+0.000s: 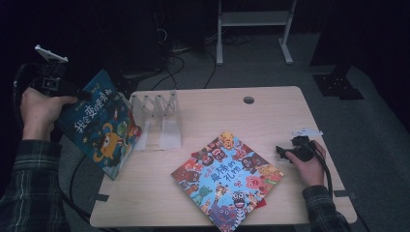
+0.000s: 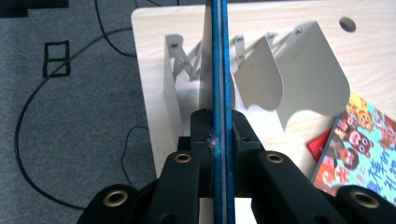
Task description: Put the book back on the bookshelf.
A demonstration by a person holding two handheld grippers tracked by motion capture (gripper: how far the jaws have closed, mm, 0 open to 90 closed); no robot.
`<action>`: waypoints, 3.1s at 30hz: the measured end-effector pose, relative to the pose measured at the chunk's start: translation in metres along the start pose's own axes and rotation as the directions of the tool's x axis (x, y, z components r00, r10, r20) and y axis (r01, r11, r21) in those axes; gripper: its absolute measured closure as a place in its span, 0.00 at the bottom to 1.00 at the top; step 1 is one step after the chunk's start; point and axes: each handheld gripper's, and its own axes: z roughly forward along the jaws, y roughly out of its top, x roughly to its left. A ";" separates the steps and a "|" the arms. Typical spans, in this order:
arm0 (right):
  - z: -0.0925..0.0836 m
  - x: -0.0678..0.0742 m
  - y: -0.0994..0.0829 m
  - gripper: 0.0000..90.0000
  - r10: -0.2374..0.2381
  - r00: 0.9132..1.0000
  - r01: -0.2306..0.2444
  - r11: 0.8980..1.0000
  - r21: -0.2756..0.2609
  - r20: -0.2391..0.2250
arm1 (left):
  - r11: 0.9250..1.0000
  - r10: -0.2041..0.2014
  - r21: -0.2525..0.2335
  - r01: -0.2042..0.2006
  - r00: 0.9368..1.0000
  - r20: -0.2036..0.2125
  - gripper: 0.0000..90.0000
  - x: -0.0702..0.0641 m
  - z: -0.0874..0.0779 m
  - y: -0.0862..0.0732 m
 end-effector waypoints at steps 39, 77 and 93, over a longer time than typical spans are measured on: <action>-0.001 0.000 -0.001 0.15 -0.002 1.000 0.002 1.000 0.001 -0.001 | 0.997 -0.067 -0.041 0.067 0.998 -0.009 0.88 0.018 0.026 0.015; -0.001 0.000 -0.001 0.15 -0.001 1.000 0.001 1.000 0.001 -0.001 | 0.982 0.179 -0.082 -0.171 0.979 0.099 1.00 -0.040 0.003 0.022; -0.001 0.000 -0.001 0.15 -0.003 1.000 0.003 1.000 0.000 0.000 | 0.967 0.252 -0.017 -0.253 0.953 0.170 1.00 -0.076 0.040 -0.003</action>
